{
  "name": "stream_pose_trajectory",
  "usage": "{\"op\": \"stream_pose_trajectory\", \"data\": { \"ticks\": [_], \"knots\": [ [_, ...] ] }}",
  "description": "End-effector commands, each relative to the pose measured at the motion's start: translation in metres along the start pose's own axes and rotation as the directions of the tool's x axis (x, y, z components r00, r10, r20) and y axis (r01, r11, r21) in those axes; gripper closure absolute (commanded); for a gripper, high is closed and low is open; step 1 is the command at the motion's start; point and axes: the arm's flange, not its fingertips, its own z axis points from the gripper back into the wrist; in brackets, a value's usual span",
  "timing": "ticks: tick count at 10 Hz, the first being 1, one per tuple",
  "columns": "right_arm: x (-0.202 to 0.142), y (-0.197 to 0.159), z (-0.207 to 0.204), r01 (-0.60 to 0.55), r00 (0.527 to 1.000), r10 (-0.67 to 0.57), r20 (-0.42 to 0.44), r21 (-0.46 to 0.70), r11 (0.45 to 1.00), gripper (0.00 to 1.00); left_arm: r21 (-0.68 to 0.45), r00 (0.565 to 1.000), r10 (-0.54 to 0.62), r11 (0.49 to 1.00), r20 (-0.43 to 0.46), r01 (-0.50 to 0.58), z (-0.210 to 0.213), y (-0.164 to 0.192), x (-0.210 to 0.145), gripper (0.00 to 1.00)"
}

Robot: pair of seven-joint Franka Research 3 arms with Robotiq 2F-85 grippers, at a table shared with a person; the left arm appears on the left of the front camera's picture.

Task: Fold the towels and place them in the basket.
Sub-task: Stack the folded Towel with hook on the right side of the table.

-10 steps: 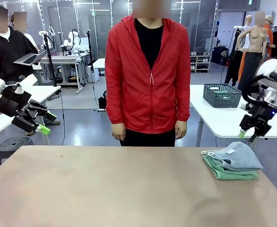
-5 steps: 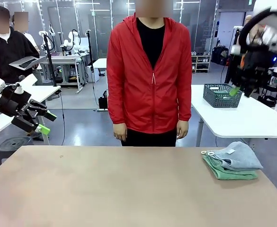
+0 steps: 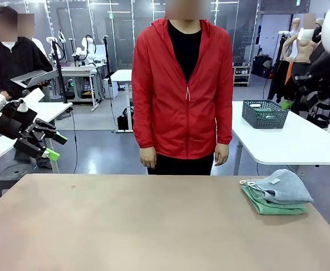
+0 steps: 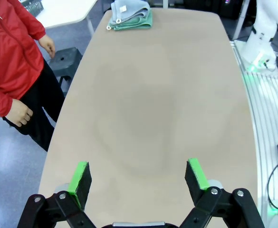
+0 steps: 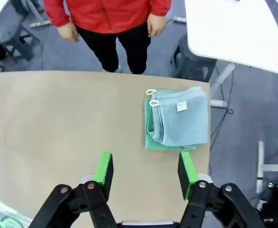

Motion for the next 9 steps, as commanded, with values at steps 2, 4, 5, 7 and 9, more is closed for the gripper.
{"op": "stream_pose_trajectory", "data": {
  "ticks": [2, 4, 5, 7, 9],
  "knots": [
    [0.007, 0.004, -0.012, 0.072, 0.997, -0.071, 0.024, -0.046, 0.996, 0.31, 0.014, 1.000, 0.000, 1.000, 0.000, 0.000, -0.001, -0.002, 0.000, 0.00],
    [-0.005, 0.001, -0.006, 0.011, 1.000, -0.011, 0.006, 0.000, 1.000, 0.31, 0.014, 1.000, 0.000, 1.000, 0.000, 0.000, -0.001, -0.002, 0.000, 0.00],
    [-0.005, 0.001, -0.006, 0.011, 1.000, -0.011, 0.006, 0.000, 1.000, 0.31, 0.014, 1.000, 0.000, 1.000, 0.000, 0.000, -0.001, -0.002, 0.000, 0.00],
    [-0.005, 0.001, -0.006, 0.011, 1.000, -0.011, 0.006, 0.000, 1.000, 0.31, 0.014, 1.000, 0.000, 1.000, 0.000, 0.000, -0.001, -0.002, 0.000, 0.00],
    [-0.005, 0.001, -0.006, 0.011, 1.000, -0.011, 0.006, 0.000, 1.000, 0.31, 0.014, 1.000, 0.000, 1.000, 0.000, 0.000, -0.001, -0.002, 0.000, 0.00]
  ]
}}
